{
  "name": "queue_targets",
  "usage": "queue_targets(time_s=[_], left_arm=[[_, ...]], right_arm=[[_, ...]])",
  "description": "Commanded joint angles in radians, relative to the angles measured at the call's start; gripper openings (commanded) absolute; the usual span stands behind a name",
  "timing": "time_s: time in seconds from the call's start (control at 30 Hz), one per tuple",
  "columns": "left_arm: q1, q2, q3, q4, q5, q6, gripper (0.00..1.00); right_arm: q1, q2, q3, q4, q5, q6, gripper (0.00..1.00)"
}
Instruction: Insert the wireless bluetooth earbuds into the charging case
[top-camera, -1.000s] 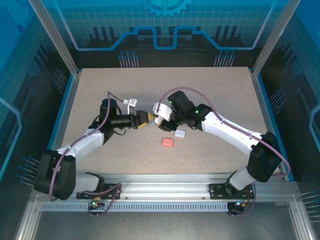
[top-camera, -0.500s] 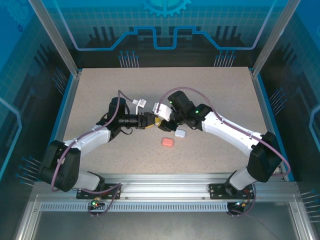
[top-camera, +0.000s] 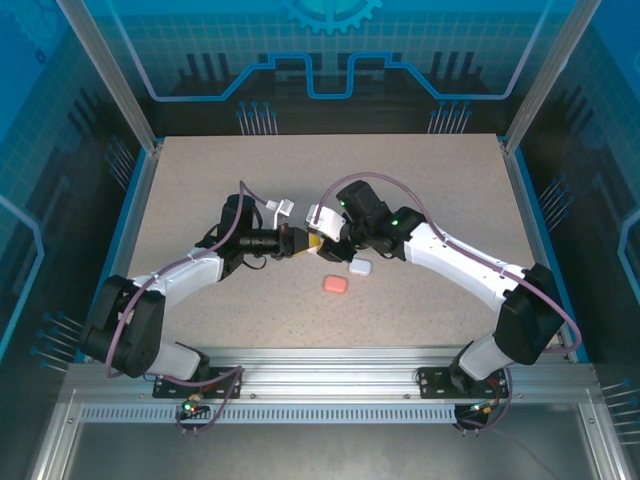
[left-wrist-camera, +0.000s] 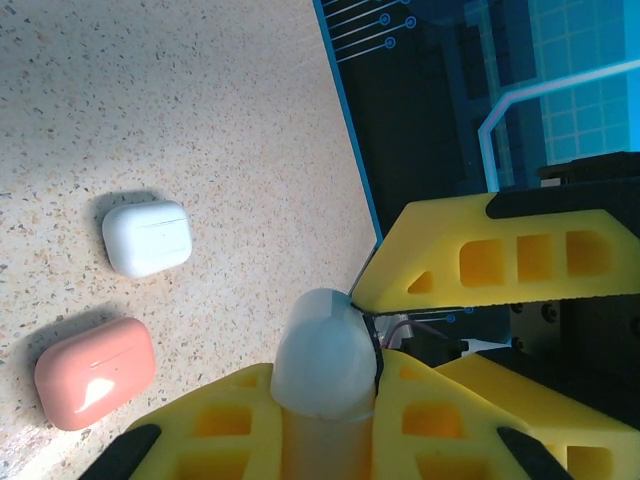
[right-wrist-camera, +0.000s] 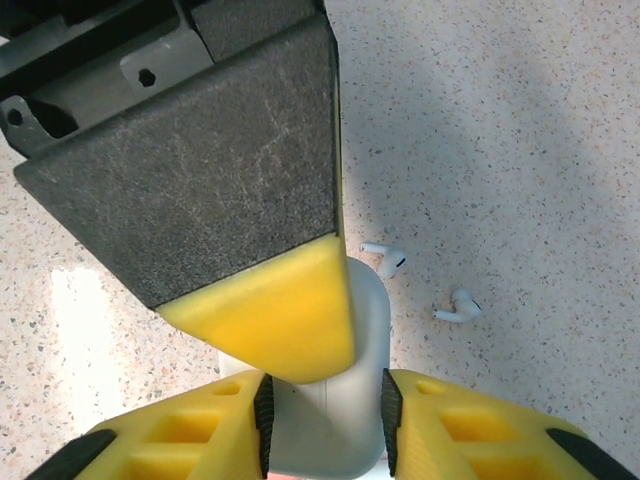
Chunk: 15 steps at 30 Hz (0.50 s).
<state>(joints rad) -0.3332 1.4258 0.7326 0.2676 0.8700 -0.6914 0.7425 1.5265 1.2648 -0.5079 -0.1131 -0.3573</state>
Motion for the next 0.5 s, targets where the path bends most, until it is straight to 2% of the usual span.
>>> queue_targets(time_s=[0.0,0.07,0.1,0.27,0.37,0.47], left_arm=[[-0.023,-0.053,0.04,-0.016,0.026,0.061,0.13],[-0.023,-0.077,0.034,-0.021,0.005,0.086,0.12],[-0.023,-0.093,0.029,-0.022,-0.013,0.099,0.11],[-0.024,-0.179,-0.011,0.058,-0.064,0.159,0.09],[-0.041,-0.24,-0.032,0.084,-0.108,0.247,0.09],[-0.067,-0.289,-0.028,0.093,-0.122,0.348,0.09]], right_arm=[[-0.034,-0.058,0.002,0.003,-0.038,0.026,0.39],[-0.072,-0.105,-0.014,-0.002,-0.084,0.051,0.43],[-0.098,-0.133,-0.026,-0.001,-0.123,0.066,0.48],[-0.238,-0.241,-0.123,0.064,-0.464,0.162,0.72],[-0.267,-0.254,-0.14,0.062,-0.623,0.168,0.78],[-0.267,-0.232,-0.107,0.019,-0.736,0.149,0.77]])
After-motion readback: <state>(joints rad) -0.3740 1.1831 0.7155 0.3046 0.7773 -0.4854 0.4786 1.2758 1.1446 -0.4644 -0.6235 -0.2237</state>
